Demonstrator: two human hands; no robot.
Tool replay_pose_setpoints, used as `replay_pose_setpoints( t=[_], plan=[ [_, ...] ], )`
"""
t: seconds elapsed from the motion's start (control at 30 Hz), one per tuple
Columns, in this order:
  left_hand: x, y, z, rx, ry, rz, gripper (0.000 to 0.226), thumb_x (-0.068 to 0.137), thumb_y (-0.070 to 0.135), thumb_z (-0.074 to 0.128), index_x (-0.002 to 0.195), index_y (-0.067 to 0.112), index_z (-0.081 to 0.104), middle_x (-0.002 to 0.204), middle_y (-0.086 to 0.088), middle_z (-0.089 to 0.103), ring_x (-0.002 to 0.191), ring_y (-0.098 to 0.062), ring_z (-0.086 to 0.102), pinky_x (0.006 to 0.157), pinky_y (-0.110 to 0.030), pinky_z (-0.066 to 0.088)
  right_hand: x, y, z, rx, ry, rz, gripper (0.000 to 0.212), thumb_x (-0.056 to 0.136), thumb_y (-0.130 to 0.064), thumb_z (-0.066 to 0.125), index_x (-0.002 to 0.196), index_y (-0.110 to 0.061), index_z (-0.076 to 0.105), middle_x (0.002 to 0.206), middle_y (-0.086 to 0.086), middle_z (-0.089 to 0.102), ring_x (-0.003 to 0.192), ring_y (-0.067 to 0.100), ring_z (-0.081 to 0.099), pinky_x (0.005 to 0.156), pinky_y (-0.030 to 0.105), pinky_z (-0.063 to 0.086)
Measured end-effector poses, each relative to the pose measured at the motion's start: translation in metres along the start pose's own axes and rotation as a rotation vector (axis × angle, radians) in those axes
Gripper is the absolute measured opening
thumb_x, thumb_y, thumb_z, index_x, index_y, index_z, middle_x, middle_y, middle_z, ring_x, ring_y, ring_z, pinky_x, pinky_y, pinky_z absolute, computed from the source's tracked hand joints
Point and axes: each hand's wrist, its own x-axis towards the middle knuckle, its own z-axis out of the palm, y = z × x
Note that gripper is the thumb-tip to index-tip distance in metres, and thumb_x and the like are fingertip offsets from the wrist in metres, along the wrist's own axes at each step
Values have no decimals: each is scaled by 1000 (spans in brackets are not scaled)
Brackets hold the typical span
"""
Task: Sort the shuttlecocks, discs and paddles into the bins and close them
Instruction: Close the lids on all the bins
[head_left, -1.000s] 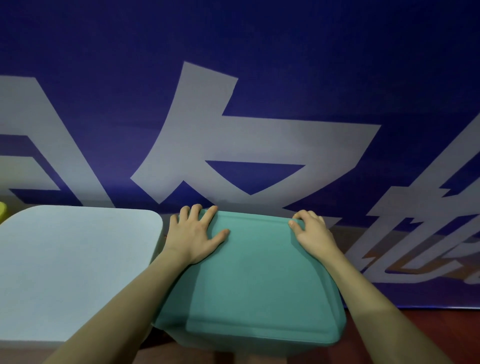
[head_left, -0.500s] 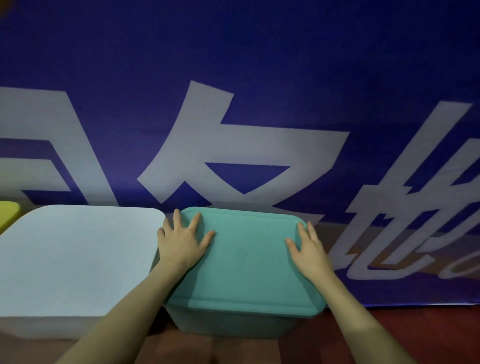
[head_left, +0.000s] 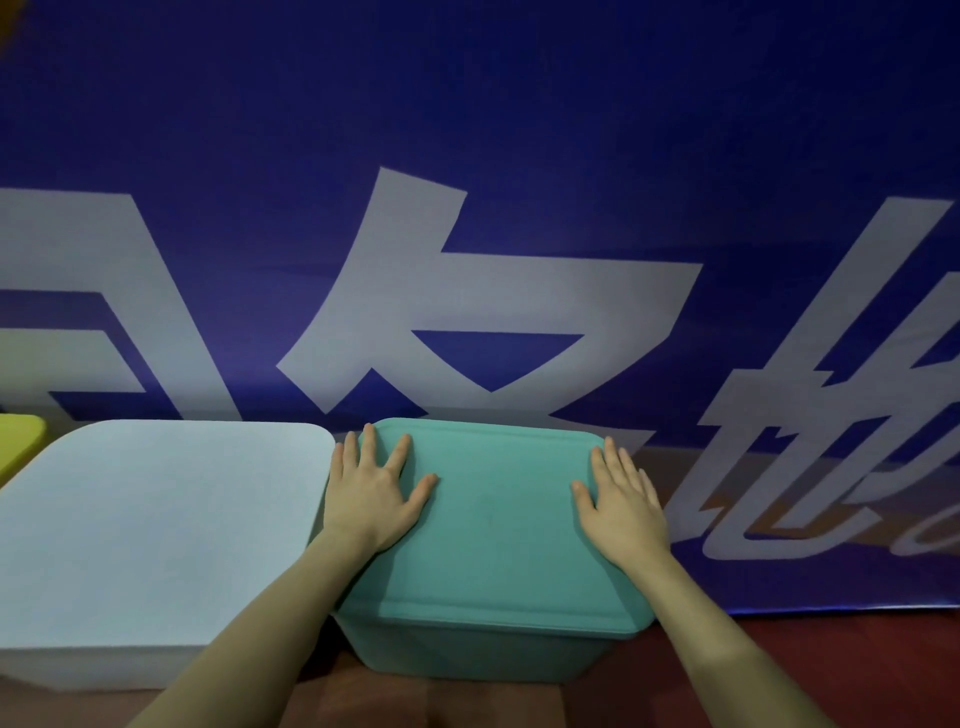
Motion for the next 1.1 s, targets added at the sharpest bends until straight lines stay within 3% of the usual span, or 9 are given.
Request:
replay_pose_setpoints(
  t=[0.13, 0.4, 0.57, 0.73, 0.87, 1.1],
  plan=[
    [-1, 1, 1, -1, 10, 4, 96, 67, 74, -8, 148, 29, 22, 155, -18, 13, 143, -35, 9, 117, -42, 4, 2, 0, 1, -61, -16, -12, 63, 98, -49, 17, 150, -18, 0, 157, -1, -10, 145, 12, -8, 117, 34, -6],
    [-1, 2, 2, 53, 15, -21, 97, 66, 72, -9, 147, 30, 23, 154, -18, 16, 141, -36, 16, 116, -43, 9, 6, -6, -1, -73, 0, -5, 65, 97, -51, 23, 150, -17, 10, 159, 1, 1, 145, 15, 1, 117, 34, 1],
    [-4, 3, 5, 42, 4, -39, 95, 66, 70, -14, 149, 31, 13, 156, -17, 6, 144, -35, 4, 117, -43, 2, 7, -12, -3, -105, 23, -14, 64, 97, -48, 25, 150, -16, 11, 158, 5, 4, 145, 19, 4, 116, 40, 2],
    [-13, 3, 7, 24, 7, -81, 95, 68, 68, -15, 149, 27, 12, 156, -17, 4, 144, -34, -2, 116, -45, -3, 19, -23, -6, -105, -26, -64, 60, 96, -39, 25, 150, -25, 3, 158, -1, -7, 145, 19, -5, 117, 41, -2],
    [-6, -2, 5, 18, -4, -1, 96, 69, 66, -13, 150, 22, 12, 158, -7, 1, 145, -24, -5, 115, -46, -4, 27, -29, -3, -122, -34, -150, 58, 97, -38, 23, 149, -33, -1, 158, -5, -10, 145, 17, -9, 117, 41, -5],
    [0, -5, 9, 48, 9, 87, 81, 73, 65, -8, 149, 38, 5, 158, -6, -1, 145, -26, -5, 116, -46, -4, 30, -28, 1, -140, -37, -187, 57, 97, -41, 22, 149, -36, -1, 157, -9, -8, 145, 17, -8, 117, 42, -6]
  ],
)
